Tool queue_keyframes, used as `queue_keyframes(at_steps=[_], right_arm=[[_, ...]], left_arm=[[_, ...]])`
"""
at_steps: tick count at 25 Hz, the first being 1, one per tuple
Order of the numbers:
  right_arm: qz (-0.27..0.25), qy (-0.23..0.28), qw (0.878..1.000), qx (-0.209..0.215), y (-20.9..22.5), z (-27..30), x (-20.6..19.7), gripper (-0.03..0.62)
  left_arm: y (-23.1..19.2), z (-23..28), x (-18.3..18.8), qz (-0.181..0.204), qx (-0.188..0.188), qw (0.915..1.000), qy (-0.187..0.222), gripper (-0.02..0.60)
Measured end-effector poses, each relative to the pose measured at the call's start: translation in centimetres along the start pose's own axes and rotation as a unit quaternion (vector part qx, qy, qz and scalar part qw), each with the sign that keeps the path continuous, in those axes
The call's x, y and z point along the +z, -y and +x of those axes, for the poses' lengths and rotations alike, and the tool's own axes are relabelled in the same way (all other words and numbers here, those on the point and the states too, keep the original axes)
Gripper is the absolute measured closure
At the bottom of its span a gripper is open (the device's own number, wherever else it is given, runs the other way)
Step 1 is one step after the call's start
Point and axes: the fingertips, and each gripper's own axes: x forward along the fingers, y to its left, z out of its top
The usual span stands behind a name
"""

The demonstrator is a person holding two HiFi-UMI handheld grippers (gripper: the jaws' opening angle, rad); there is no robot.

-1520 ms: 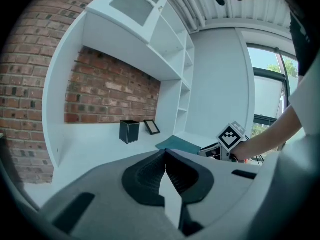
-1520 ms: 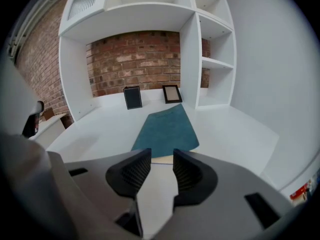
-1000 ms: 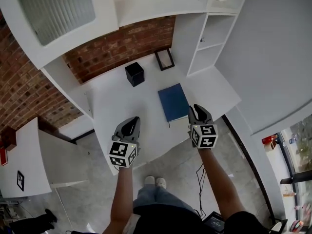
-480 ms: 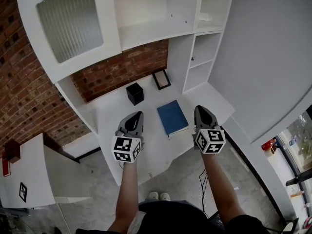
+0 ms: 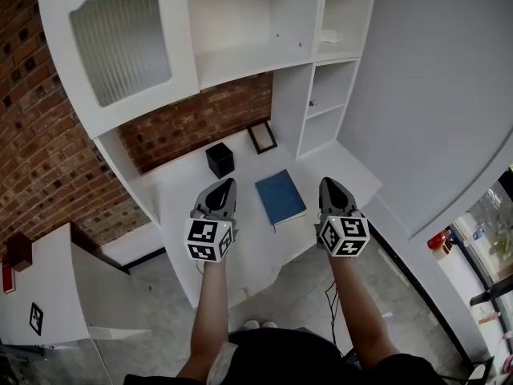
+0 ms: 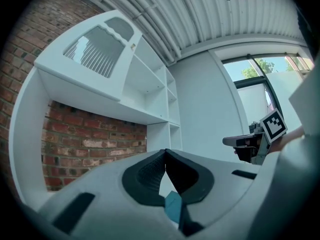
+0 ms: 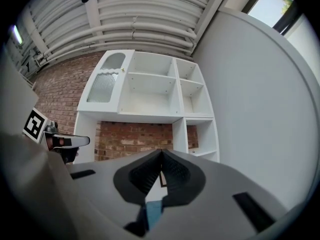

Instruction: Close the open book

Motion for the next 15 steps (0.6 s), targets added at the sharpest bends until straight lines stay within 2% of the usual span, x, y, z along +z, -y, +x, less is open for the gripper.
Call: queue_keyframes(at_steps=[15], right_arm=[[-0.007, -0.009, 1.0, -0.01, 0.1, -1.6, -0.7, 0.595]], left_arm=[[0.5, -0.5, -1.3, -0.007, -0.004, 0.9998, -0.016, 0.573]])
